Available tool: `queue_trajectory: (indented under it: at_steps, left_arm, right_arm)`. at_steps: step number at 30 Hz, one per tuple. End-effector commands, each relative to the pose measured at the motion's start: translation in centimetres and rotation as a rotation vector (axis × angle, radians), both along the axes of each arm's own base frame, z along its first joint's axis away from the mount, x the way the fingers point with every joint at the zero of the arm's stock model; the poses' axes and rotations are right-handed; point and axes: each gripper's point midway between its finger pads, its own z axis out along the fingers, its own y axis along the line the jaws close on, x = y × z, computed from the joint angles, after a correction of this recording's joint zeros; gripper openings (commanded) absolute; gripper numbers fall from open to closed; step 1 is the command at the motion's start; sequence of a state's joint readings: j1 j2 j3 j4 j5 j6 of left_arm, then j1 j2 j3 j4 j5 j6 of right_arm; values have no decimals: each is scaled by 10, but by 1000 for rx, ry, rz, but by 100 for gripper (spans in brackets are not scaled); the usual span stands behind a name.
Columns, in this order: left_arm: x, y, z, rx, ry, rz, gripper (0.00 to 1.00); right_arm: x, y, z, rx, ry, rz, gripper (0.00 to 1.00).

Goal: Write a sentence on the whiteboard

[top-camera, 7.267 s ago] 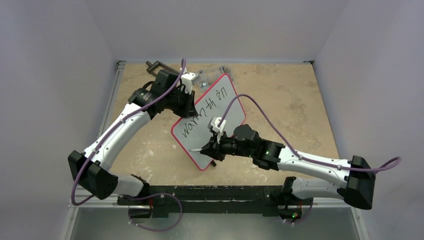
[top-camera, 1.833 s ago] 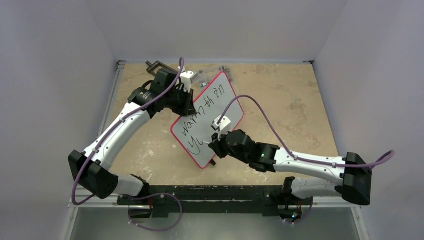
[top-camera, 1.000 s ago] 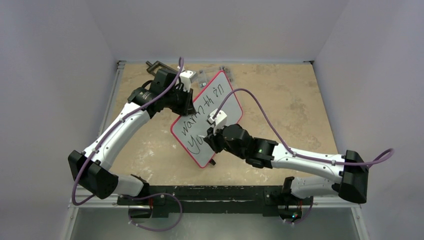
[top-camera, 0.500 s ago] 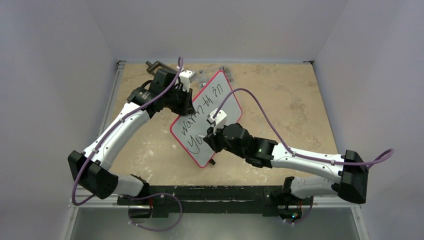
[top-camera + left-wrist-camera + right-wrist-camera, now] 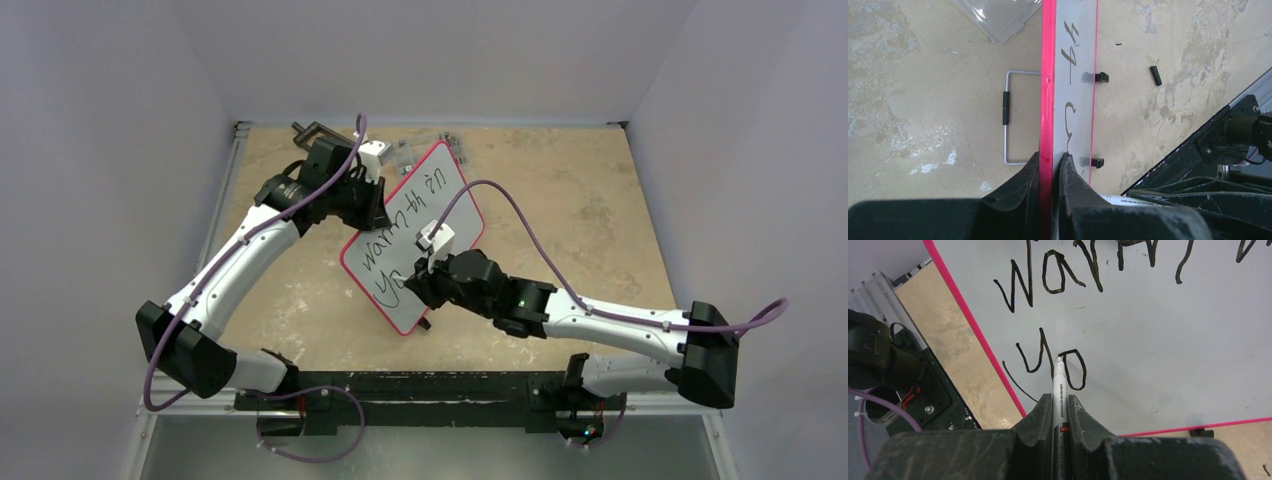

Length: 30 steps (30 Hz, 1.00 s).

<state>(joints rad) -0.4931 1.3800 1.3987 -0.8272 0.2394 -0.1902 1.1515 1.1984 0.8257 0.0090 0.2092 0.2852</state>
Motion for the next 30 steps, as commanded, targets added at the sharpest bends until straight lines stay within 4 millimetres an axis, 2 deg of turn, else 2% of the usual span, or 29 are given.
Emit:
queue_trajectory:
  at_steps: [1,4,13,15,25,30]
  left_arm:
    - [16,62,-28,325,-46,119,0]
    - [16,62,-27,324,-47,119,0]
    - [16,62,-28,325,-46,119,0]
    - [16,62,-28,325,-46,119,0]
    - [16,62,-29,326,-43,118,0]
    - [16,62,-29,326,-44,119,0]
  right_arm:
    - [-3,5,2,37,9,13,0]
    - [1,-2,7,37,-6,-21,0]
    - [5,-22,46,113,-66,-87,0]
    - [9,-26,48,117,-87,-112,0]
    - [21,-13,38,75,-100,-129,0]
    - [24,-10,25,46,-94,-133,0]
